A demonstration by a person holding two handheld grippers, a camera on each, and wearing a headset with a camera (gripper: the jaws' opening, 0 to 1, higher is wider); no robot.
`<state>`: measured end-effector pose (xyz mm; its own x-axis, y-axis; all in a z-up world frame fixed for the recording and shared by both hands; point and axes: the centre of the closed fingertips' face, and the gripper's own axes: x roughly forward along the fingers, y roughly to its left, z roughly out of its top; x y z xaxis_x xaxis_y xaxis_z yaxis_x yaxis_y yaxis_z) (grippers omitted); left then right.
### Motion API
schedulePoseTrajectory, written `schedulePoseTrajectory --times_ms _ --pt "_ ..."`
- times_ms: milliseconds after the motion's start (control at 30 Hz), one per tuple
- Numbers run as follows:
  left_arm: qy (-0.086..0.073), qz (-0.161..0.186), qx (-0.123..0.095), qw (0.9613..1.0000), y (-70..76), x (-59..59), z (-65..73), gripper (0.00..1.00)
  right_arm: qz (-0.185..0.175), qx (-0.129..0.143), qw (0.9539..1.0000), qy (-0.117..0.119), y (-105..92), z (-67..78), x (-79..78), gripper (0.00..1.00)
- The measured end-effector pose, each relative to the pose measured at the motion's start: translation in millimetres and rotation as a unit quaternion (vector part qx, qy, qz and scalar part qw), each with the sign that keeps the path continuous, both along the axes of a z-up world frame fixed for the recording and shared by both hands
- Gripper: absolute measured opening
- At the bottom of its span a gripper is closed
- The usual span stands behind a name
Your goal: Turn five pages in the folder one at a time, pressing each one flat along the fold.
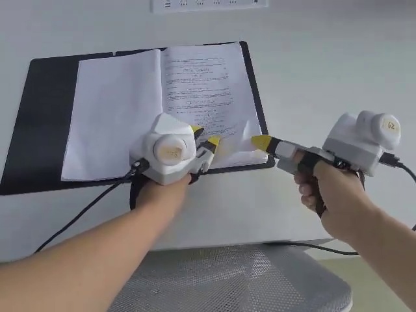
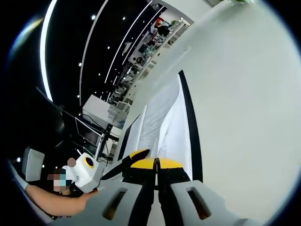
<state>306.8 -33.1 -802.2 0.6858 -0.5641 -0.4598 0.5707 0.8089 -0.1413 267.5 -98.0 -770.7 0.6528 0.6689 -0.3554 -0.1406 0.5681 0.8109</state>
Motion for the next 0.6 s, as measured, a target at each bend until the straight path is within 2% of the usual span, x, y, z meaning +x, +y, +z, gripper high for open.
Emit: schedulePoseTrajectory --times_ms 67,133,233,267,300,333,367,433,500,533,600 --pt "-0.001 0.004 0.000 1.0000 4.6 -0.8 2.6 0.30 0.000 -0.001 1.0000 -0.006 1.2 5.6 -0.9 0.00" --pt "0.004 0.009 -0.005 0.9999 10.4 -1.9 6.0 0.33 -0.002 0.009 0.9999 -0.010 2.9 11.5 -0.5 0.00" --pt "0.004 0.010 -0.008 0.9999 19.7 -3.8 12.2 0.34 0.000 0.013 0.9996 -0.027 8.2 24.1 -0.1 0.00" --pt "0.009 0.015 -0.011 0.9998 23.1 -5.3 14.9 0.34 0.001 0.013 0.9995 -0.030 9.8 27.2 -0.2 0.00" --pt "0.006 0.019 -0.021 0.9996 27.3 -6.0 20.1 0.34 0.002 0.017 0.9990 -0.042 13.1 34.3 0.8 0.00" --pt "0.007 0.020 -0.020 0.9996 31.2 -6.3 21.7 0.35 0.005 0.019 0.9988 -0.045 15.6 38.4 0.5 0.00" --pt "0.013 0.023 -0.018 0.9995 37.0 -7.3 24.1 0.36 0.008 0.016 0.9985 -0.052 18.8 43.5 1.2 0.00" --pt "0.008 0.029 -0.035 0.9990 45.9 -8.3 34.5 0.37 0.019 0.021 0.9973 -0.068 27.0 54.4 1.5 0.00" --pt "0.007 0.031 -0.034 0.9989 57.0 -9.8 40.8 0.38 0.026 0.014 0.9968 -0.075 33.0 58.9 1.6 0.00" --pt "0.010 0.033 -0.035 0.9988 59.4 -10.4 42.1 0.38 0.033 0.013 0.9955 -0.088 38.4 64.9 1.2 0.00" --pt "0.007 0.041 -0.046 0.9981 74.5 -11.0 50.0 0.39 0.040 0.009 0.9949 -0.092 47.2 69.8 1.3 0.00"
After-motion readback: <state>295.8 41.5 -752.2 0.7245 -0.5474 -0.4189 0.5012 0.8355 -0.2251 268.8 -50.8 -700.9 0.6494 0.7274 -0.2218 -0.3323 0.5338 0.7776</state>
